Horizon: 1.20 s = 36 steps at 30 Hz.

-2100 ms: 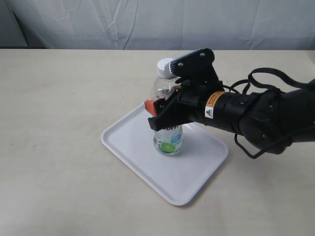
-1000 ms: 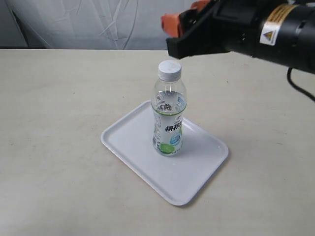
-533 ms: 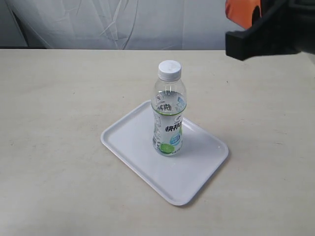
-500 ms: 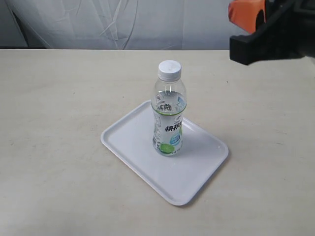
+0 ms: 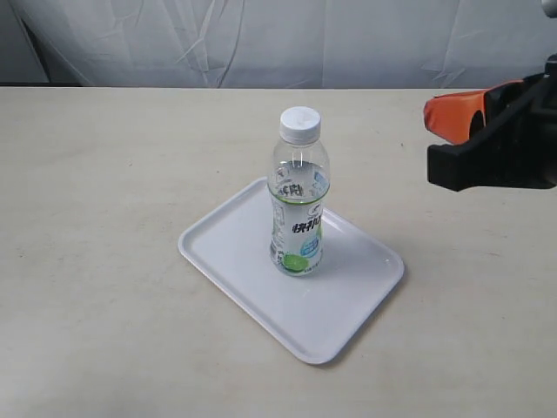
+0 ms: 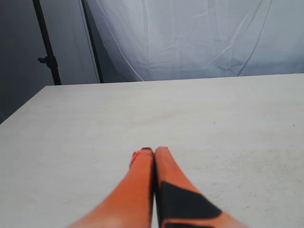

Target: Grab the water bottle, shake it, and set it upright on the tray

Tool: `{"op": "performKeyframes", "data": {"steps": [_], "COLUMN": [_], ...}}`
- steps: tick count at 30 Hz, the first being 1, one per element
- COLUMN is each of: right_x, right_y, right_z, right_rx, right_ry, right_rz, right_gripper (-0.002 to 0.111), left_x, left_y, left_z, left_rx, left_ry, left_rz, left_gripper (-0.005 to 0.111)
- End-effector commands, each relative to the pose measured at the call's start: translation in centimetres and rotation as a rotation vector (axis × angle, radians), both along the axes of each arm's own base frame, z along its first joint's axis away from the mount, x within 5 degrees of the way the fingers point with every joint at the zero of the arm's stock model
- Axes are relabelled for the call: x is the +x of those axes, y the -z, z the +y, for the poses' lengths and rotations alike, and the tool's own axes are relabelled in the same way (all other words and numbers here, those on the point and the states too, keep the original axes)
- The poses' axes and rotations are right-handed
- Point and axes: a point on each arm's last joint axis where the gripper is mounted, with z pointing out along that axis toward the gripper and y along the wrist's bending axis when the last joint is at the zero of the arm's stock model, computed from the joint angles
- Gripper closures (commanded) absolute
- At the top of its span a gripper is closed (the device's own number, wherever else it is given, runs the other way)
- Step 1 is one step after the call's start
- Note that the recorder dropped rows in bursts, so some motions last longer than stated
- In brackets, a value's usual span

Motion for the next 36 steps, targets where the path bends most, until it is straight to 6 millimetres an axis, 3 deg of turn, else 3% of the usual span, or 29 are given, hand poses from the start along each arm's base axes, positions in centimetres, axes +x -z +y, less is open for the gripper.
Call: {"op": "performKeyframes", "data": {"steps": [1, 7, 13, 19, 32, 36], "right_x": [-0.1, -0.1, 0.1, -2.1, -5.1, -6.5], "right_y": [0.0, -0.3, -0.3, -0.7, -1.8, -0.9], "right_z": [-0.1, -1.2, -5.8, -9.4, -10.3, -11.0], "right_rx": [0.004, 0.068, 0.188, 0.238, 0.305, 0.313], "right_ry": [0.002, 0.060, 0.336, 0.527, 0.538, 0.594], "right_rz": [-0.003, 0.010, 0.001, -0.107, -0.229, -0.282], "right_gripper": [0.106, 0.106, 0.106, 0.106, 0.106, 0.106], "left_x": [0.0, 0.0, 0.0, 0.0, 0.0, 0.0], "left_y": [0.0, 0.0, 0.0, 0.0, 0.0, 0.0], "left_z": [0.0, 0.0, 0.0, 0.0, 0.0, 0.0], "left_rx": [-0.007, -0.007, -0.007, -0.007, -0.007, -0.007], "left_ry": [-0.002, -0.002, -0.002, -0.002, -0.002, -0.002], "left_rz": [-0.008, -0.008, -0.008, -0.008, -0.008, -0.008], "left_gripper": [0.107, 0.107, 0.107, 0.107, 0.107, 0.107]}}
